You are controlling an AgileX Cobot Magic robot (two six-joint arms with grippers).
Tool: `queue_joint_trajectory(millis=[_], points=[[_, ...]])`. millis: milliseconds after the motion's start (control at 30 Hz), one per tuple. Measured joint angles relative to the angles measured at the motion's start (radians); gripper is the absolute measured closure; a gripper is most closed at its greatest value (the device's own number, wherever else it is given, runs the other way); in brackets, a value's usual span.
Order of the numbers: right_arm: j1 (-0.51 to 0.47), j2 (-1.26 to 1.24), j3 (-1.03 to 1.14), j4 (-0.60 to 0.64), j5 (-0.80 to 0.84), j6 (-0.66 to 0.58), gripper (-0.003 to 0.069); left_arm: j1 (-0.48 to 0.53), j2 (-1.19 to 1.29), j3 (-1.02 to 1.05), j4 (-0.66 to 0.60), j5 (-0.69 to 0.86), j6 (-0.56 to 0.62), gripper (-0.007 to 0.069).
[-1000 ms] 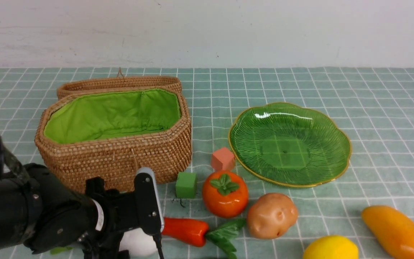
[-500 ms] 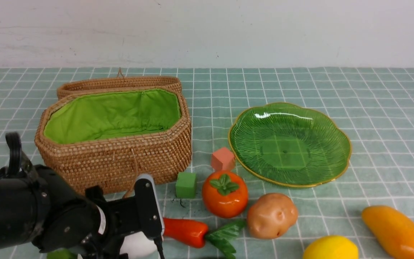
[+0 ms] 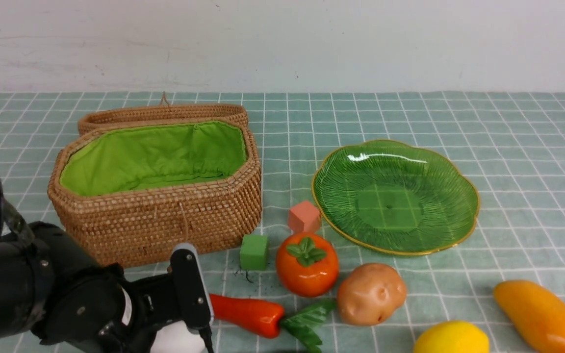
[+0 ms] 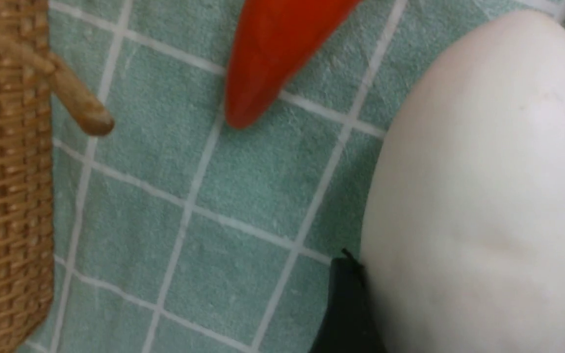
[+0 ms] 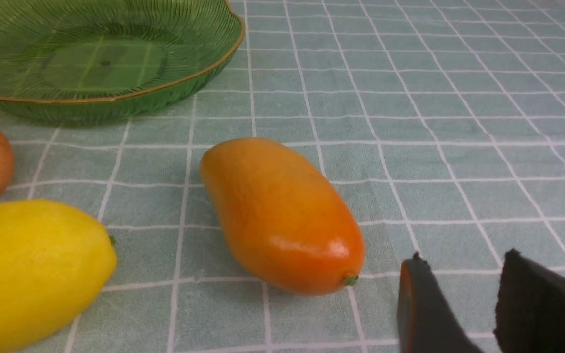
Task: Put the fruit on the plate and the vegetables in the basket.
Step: Take a daikon with your left arm and place it on the basket on the left.
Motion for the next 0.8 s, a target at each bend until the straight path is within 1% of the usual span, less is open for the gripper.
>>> queue_joint_trajectory(millis=[333, 533, 633, 800], points=[[0.0, 0.0, 0.0, 0.0, 0.0, 0.0, 0.0417, 0.0, -0.155, 0.001, -0.012, 0.091, -0.074, 0.0139], [0.0, 0.0, 0.0, 0.0, 0.0, 0.0, 0.0417, 0.002, -0.245, -0.009, -0.013, 0.147, -0.081, 0.0139], [0.0, 0.0, 0.0, 0.0, 0.0, 0.0, 0.0417, 0.024, -0.268, -0.048, -0.015, 0.185, -0.081, 0.0139], [0.0, 0.0, 0.0, 0.0, 0.0, 0.0, 0.0417, 0.121, -0.253, -0.208, -0.015, 0.205, -0.081, 0.0139]])
